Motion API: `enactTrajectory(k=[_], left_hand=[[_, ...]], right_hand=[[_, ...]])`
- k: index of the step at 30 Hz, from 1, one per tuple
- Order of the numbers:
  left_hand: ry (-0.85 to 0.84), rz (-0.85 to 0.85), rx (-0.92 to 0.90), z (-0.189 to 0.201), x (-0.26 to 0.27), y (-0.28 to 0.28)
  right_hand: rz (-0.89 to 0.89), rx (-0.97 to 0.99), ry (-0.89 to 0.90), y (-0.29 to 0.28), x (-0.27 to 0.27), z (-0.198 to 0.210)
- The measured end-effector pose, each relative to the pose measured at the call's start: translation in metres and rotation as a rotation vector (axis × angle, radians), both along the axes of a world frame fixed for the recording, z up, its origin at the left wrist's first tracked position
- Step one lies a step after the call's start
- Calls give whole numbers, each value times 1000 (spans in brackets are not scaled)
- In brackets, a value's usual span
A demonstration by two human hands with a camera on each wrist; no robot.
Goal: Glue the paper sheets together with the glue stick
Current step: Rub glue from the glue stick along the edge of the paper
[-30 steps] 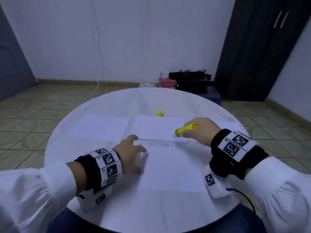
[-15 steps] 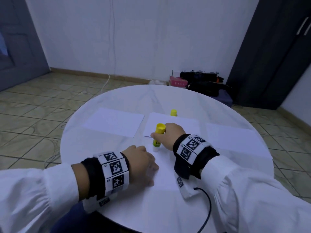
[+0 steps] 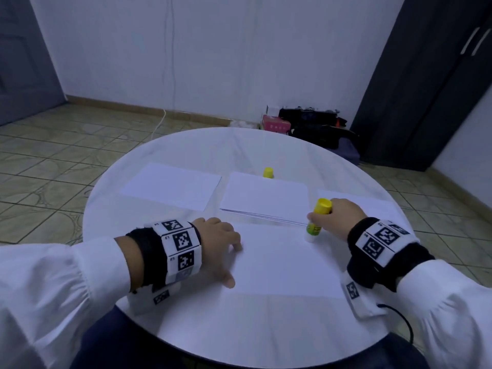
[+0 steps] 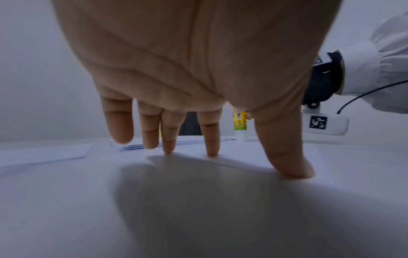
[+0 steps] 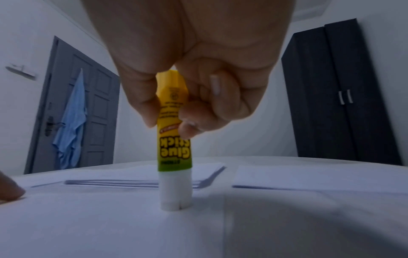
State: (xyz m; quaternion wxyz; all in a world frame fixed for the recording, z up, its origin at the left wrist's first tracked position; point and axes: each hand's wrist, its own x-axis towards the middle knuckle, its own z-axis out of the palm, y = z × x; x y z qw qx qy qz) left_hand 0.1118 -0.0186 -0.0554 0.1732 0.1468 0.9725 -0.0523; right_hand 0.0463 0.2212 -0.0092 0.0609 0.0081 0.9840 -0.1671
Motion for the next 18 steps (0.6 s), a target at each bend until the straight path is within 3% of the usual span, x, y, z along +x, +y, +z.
enactTrajectory(k=[3, 7, 11, 18], left_hand=[[-48, 70, 13, -7, -7, -6], [-90, 217, -32, -7, -7, -9], [-105, 216, 10, -2, 0, -8], [-141, 220, 37, 3, 5, -7]], right_hand=[[-4, -10, 15, 1, 0, 3], [156, -130, 58, -37, 13, 8], [374, -138, 7, -96, 22, -7], [420, -142, -14, -116, 30, -21]])
